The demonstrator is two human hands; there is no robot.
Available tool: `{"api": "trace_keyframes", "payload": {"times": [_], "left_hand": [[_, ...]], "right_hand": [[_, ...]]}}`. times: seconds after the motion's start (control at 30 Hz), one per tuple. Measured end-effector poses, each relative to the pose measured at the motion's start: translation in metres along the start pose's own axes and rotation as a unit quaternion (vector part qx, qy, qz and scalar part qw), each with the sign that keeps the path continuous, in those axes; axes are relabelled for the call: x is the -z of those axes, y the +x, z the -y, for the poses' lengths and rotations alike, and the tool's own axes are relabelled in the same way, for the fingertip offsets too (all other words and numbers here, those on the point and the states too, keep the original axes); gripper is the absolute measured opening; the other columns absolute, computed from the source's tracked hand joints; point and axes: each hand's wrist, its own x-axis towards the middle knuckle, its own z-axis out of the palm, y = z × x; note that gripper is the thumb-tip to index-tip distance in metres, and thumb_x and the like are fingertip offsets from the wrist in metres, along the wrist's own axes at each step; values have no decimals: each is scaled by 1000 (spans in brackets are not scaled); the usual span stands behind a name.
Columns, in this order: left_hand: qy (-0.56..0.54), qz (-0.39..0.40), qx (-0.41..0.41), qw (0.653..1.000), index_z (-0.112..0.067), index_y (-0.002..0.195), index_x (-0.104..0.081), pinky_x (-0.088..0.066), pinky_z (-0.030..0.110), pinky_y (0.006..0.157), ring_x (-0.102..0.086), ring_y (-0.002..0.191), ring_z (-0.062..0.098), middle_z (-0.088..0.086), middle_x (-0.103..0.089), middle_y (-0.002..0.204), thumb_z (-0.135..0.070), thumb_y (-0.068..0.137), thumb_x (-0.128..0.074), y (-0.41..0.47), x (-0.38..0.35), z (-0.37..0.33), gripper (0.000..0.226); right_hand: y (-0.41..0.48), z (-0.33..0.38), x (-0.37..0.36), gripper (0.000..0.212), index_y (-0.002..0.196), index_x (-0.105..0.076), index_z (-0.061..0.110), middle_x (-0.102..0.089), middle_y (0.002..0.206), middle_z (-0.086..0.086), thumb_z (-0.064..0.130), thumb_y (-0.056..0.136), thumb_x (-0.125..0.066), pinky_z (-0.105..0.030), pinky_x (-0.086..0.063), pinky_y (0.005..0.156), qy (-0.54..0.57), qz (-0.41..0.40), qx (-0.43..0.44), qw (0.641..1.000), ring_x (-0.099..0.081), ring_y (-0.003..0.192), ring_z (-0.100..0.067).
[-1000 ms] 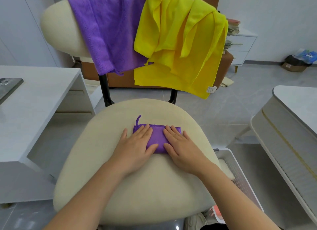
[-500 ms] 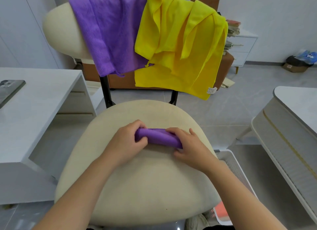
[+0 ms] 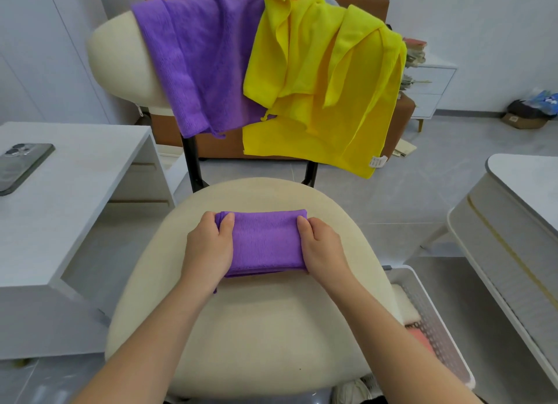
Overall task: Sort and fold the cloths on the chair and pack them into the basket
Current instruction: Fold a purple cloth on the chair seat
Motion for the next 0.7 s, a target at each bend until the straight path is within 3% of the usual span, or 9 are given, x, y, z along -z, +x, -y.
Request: {"api": "trace_keyframes", "payload": {"times": [0.13,0.27,0.37,0.43,0.5,0.57,0.7], "left_hand": [[57,-31,44,997,-7,96,-49,-32,32,56,-50,87,30,12,-54,94,-34,100,-36,17,13,17,31],[136,-124,94,978,-3,117,-45,-38,39,72,-54,101,41,24,-57,111,-44,99,-31,30,36,30,47],[280,-147,23,948,-5,130,-38,-39,43,80,-49,112,41,22,-49,126,-52,94,-36,28,41,29,60],[342,-92,-86,931,-13,138,-35,-32,48,100,-32,132,35,17,-36,143,-56,92,-37,24,35,26,64],[381,42,-178,906,-25,149,-21,-10,50,114,-5,146,25,6,-11,158,-60,94,-26,23,20,32,65],[420,129,-188,879,-30,151,-7,1,49,116,6,147,22,0,4,160,-65,92,-10,22,5,39,69],[442,116,-137,879,-29,151,2,3,50,116,6,147,24,3,9,159,-59,96,-10,30,-8,41,64]], "right_hand": [[1,5,-15,39,72,-48,14,-54,67,-2,37,100,-34,-33,-43,57,5,38,-37,999,-52,61,-24],[2,8,-14,27,100,-55,21,-68,82,-2,39,98,-36,-26,-45,51,47,58,-78,994,-58,52,-16],[4,5,-14,22,106,-56,23,-66,95,3,33,95,-40,-35,-51,73,-67,50,-37,996,-63,78,-19],[5,0,-14,29,120,-54,22,-59,121,1,30,96,-40,-35,-43,92,-194,34,14,980,-54,109,-20],[5,-6,-14,39,136,-43,22,-37,147,1,32,98,-36,-39,-23,109,-292,53,48,954,-31,136,-21],[3,-11,-16,44,142,-32,23,-19,156,1,37,100,-30,-47,-8,115,-341,104,56,933,-12,145,-21],[5,-18,-16,48,145,-27,25,-10,159,4,42,100,-27,-50,-2,116,-346,136,49,927,-4,147,-21]]}}
